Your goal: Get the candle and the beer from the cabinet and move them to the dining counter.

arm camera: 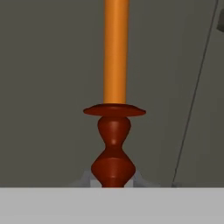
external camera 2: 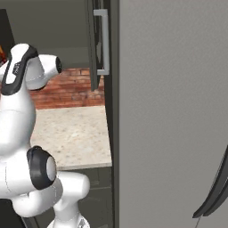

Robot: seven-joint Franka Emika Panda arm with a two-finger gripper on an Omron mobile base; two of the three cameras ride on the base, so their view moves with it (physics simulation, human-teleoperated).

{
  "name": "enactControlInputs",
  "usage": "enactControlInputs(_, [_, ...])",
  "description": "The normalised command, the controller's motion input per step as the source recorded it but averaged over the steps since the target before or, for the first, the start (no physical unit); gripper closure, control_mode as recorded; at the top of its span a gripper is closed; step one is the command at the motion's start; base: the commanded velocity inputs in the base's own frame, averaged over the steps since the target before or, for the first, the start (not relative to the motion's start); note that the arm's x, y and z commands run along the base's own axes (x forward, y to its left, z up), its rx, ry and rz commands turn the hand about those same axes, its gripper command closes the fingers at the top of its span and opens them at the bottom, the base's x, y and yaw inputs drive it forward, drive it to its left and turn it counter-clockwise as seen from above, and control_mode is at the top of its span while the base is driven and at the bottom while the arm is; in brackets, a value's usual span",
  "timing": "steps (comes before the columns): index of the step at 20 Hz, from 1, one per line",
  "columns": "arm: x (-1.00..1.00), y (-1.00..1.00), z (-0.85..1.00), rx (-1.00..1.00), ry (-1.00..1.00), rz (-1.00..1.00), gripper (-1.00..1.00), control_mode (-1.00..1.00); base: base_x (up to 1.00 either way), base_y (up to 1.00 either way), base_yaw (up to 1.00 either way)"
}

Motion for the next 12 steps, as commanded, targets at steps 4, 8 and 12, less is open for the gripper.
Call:
enactControlInputs(4, [-0.66, -0.35, -0.03, 0.01, 0.0, -0.08, 1.0, -1.0, 0.0, 0.0, 0.0])
enactControlInputs(8, [-0.71, -0.36, -0.13, 0.0, 0.0, -0.07, 1.0, -1.0, 0.0, 0.0, 0.0])
enactControlInputs(12, [-0.75, -0.35, -0.17, 0.0, 0.0, -0.07, 1.0, -1.0, 0.0, 0.0, 0.0])
